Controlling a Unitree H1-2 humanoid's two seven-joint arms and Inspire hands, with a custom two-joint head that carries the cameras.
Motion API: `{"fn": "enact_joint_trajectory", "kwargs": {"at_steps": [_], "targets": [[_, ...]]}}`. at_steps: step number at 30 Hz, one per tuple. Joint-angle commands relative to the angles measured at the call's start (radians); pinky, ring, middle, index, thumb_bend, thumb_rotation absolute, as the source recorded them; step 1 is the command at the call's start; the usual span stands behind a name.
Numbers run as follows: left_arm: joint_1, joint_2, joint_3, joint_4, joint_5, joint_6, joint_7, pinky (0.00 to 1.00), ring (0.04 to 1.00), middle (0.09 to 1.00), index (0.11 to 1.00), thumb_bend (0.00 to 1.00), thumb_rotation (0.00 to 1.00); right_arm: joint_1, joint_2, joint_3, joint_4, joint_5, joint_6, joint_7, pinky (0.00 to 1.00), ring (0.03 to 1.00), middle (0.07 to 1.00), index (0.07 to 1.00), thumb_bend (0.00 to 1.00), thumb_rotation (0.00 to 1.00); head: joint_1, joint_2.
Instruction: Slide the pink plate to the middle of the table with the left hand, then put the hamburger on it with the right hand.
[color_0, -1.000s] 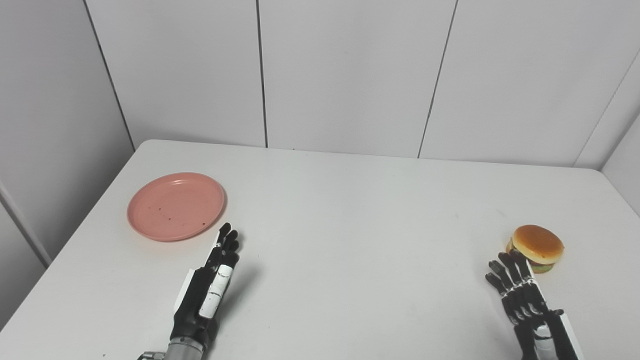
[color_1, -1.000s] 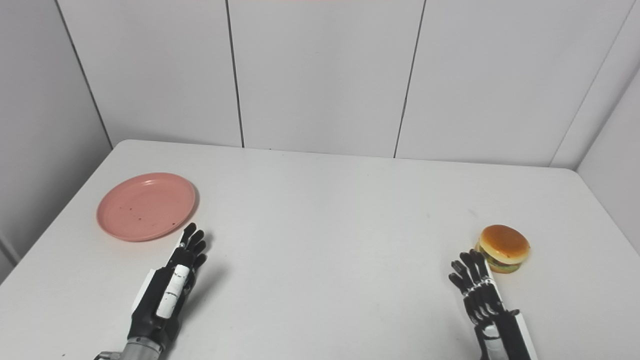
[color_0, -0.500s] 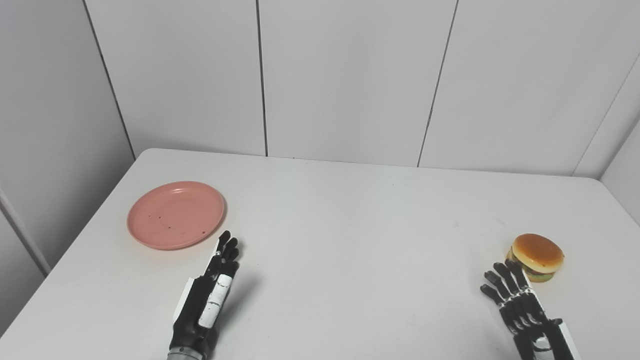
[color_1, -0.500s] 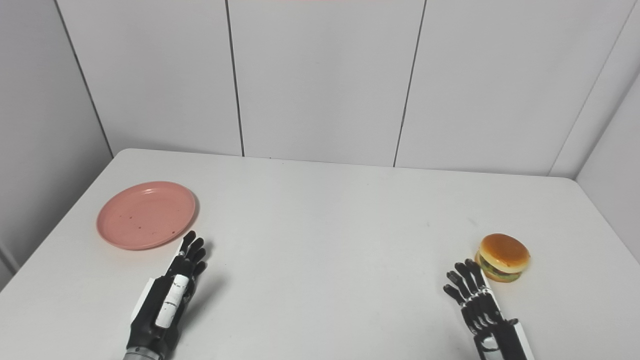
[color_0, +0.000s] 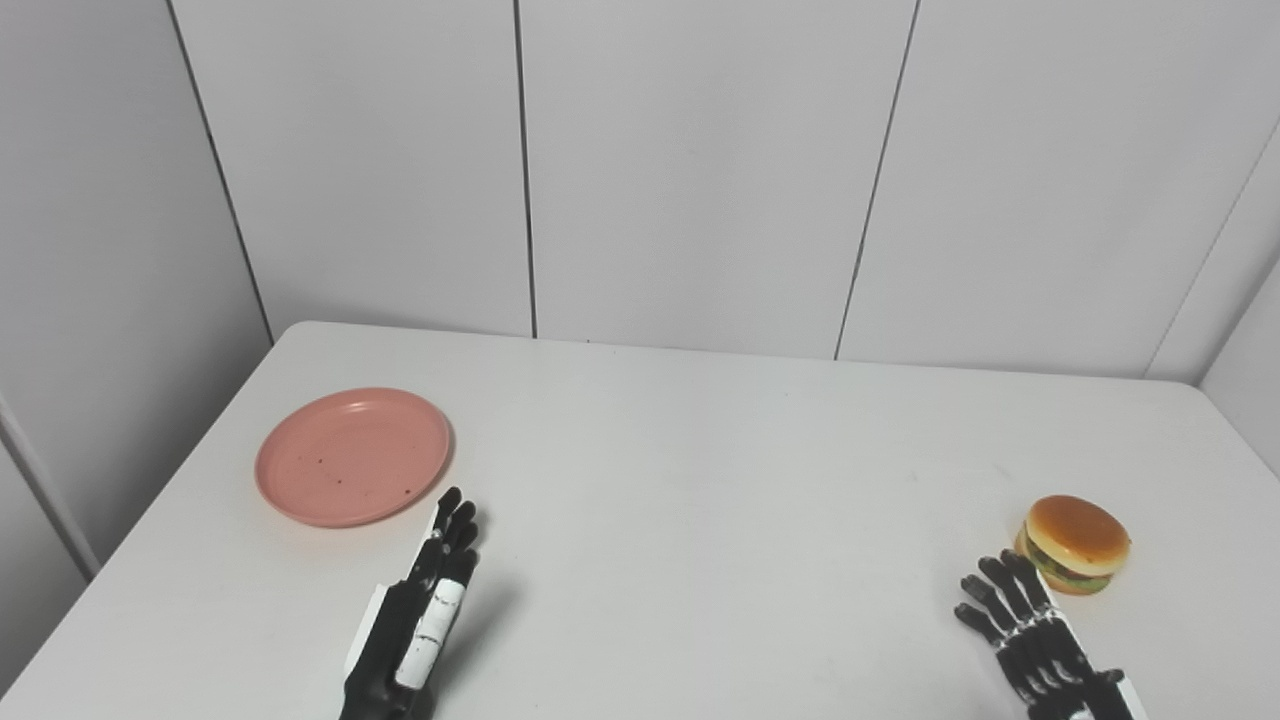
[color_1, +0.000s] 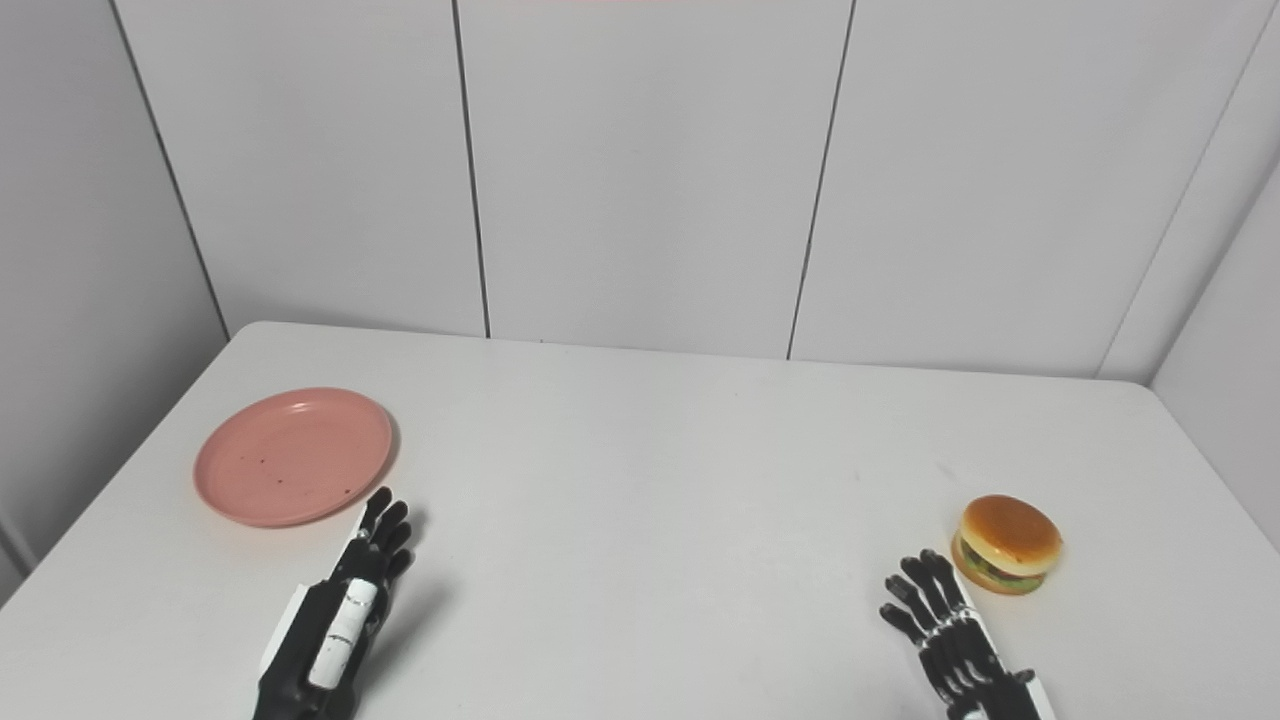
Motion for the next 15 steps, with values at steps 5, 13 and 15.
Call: {"fn": "enact_joint_trajectory", "kwargs": {"at_steps": [5, 13, 15], "targets": [[0.082, -0.059, 0.002, -0.035, -0.003, -0.124, 0.014, 0.99, 0.983, 0.983, 1.0, 0.81, 0.83, -0.062, -0.043, -0.036, 0.289, 0.002, 0.042, -0.019, 0.9, 0.925, 0.952, 0.967, 0.95, 0.91, -0.001, -0.002], [0.01, -0.024, 0.019, -0.101, 0.002, -0.163, 0.01, 0.94, 0.955, 0.958, 0.964, 0.83, 0.87, -0.053, -0.023, -0.058, 0.255, 0.072, 0.155, -0.047, 0.88, 0.924, 0.968, 0.97, 0.91, 0.96, -0.008, -0.006], [-0.012, -0.027, 0.029, -0.123, -0.017, -0.14, 0.017, 0.94, 0.95, 0.948, 0.95, 0.85, 0.86, -0.052, -0.022, -0.058, 0.251, 0.079, 0.161, -0.054, 0.89, 0.927, 0.97, 0.969, 0.9, 0.96, -0.006, -0.005]]}}
